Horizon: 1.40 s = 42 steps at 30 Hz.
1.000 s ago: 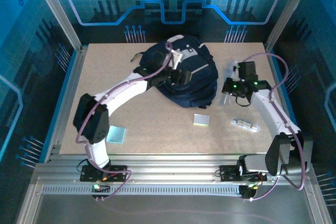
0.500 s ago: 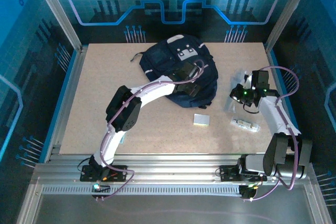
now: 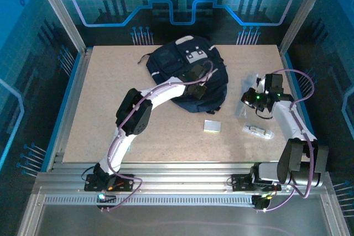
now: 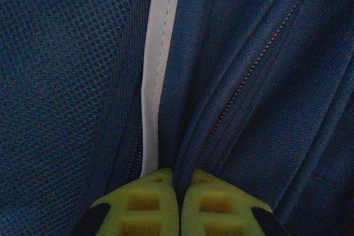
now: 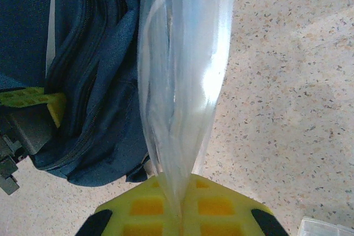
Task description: Pack the student bag
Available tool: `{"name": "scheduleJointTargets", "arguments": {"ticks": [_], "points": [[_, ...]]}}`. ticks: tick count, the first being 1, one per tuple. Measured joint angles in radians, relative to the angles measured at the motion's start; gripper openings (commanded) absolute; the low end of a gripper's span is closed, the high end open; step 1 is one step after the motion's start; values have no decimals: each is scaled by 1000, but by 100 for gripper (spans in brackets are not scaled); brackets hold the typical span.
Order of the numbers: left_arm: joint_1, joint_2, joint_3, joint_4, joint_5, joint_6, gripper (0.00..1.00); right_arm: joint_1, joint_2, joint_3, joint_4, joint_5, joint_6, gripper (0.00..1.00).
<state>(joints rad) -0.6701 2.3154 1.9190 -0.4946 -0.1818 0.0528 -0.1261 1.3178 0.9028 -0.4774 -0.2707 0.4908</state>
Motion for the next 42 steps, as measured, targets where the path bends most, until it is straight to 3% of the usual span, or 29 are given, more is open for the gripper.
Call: {"name": "scheduleJointTargets", "arguments": {"ticks": [10,19,29,36,42], "points": [[89,-169,-85,4,192,-119,0,0,0,0,3,-42,12,0],[177,-257,-29,-19,264,-187,0,48,62,0,160,-232,90,0],[198,-227,89,-95,267,-187,0,308,419,229,352,-320,172,0],[200,-227,90,-96,277,-210,0,372,742,536,409,-352,269,4],[217,-227,89,-95,276,-232,0,411,895,652,486,-343,376,7]]}}
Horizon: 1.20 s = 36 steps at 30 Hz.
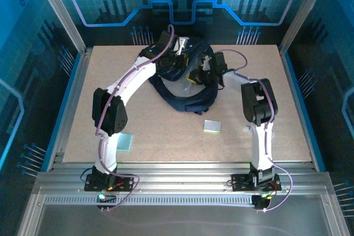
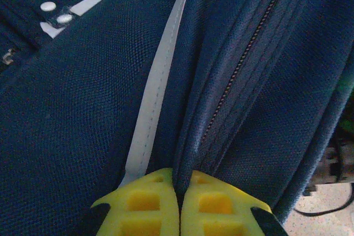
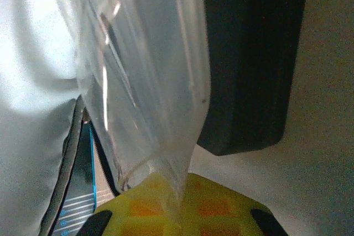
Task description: Pack the student bag
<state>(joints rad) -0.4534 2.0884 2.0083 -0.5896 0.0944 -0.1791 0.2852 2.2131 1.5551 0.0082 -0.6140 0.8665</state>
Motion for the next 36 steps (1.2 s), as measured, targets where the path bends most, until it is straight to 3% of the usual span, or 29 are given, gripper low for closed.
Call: {"name": "scheduleJointTargets", "arguments": {"ticks": [4,9,17,25,30,36], "points": [[-8,-3,-11,20,12,-15,0,37,35,45,64,47,96,11],[-15,-27,-53,55,27,-53,0,56,39,78,26,138,182,6],[-45,-76,-108,102,54,-97,0,52,-67,-98,120,245,304,8],[-57,-129,-163,124,56,-129,0,45,28,30,131,254,336,36],[-77,-160,-200,138,57,-153,0,40,19,0,153,244,338,66],[-93,-179,-268,180,47,-166,0,2,-159,-216,144,242,295,72]]}}
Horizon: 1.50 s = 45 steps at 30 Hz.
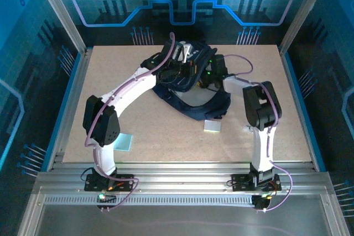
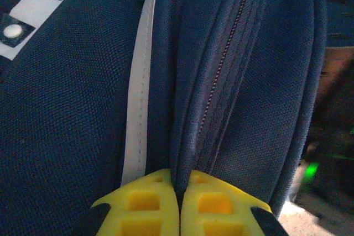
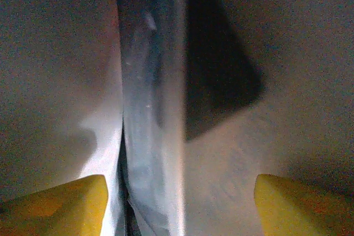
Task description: Pack the student bag
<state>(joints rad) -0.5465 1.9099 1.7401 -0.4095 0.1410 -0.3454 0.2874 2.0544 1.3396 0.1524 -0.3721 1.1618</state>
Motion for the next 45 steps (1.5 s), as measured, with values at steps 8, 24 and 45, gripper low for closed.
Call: {"name": "scheduleJointTargets", "arguments": {"ticks": [8,24,45], "points": [[-5,3,-26,22,-8,-18,31,-69,-308,-176,-254,11,-176,74],[192,-130,-234,75,29,-122,81,-71,-742,-195,-739,228,-442,78],[282,132,-364,259,-35,-393,65,-55,-663,-452,-543,278,-365,79]]}}
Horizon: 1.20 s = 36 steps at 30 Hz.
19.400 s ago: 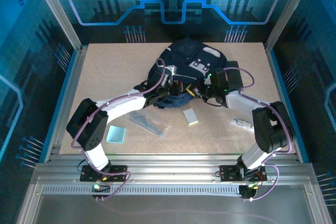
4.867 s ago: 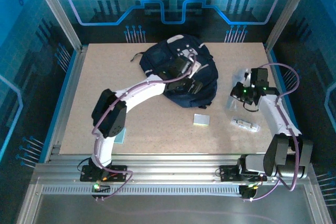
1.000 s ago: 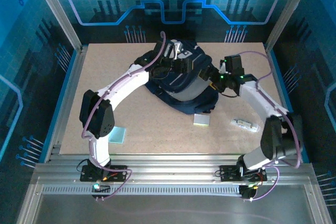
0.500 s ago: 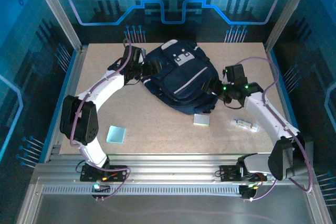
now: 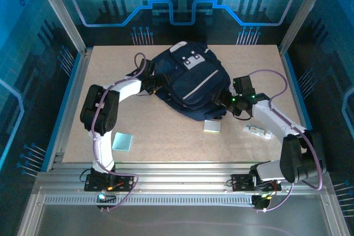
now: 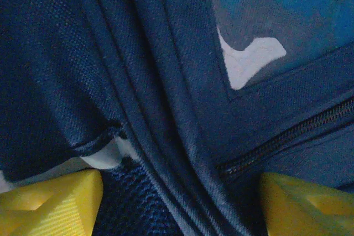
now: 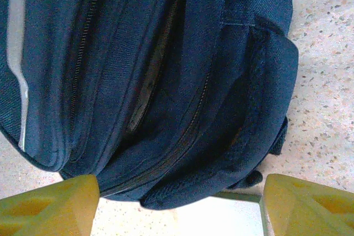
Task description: Pack the student bag
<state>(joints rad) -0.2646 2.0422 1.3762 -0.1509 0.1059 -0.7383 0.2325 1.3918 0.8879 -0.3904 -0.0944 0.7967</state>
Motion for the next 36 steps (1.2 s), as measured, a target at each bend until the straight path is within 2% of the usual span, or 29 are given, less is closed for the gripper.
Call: {"name": "scheduleJointTargets", "arguments": {"ticks": [2,7,12,20,26,27,28,29,31,32,36], "points": [[0,21,26,21,1,-16,39,-5,29,0,27,1,0,76],[0,24,29,90,9,-44,0,-15,117,7,82,-11,-14,69],[1,17,-8,161,14,-62,0,-39,214,90,74,-19,-38,66],[0,-134,-268,343,31,-135,0,-120,380,288,52,-41,-84,65],[-16,-260,-397,358,30,-199,0,-132,538,538,32,-44,-126,72],[-21,-271,-399,357,27,-204,13,-132,550,571,23,-40,-135,73],[-29,-281,-399,355,22,-206,35,-134,556,600,11,-34,-145,74],[-39,-290,-399,354,18,-205,51,-136,557,621,-1,-27,-154,74],[-61,-302,-399,344,18,-205,68,-141,543,637,-19,-11,-174,75],[-76,-303,-399,343,19,-205,71,-143,528,632,-31,-4,-185,75],[-104,-289,-398,344,34,-225,75,-148,402,553,-73,21,-212,76]]}}
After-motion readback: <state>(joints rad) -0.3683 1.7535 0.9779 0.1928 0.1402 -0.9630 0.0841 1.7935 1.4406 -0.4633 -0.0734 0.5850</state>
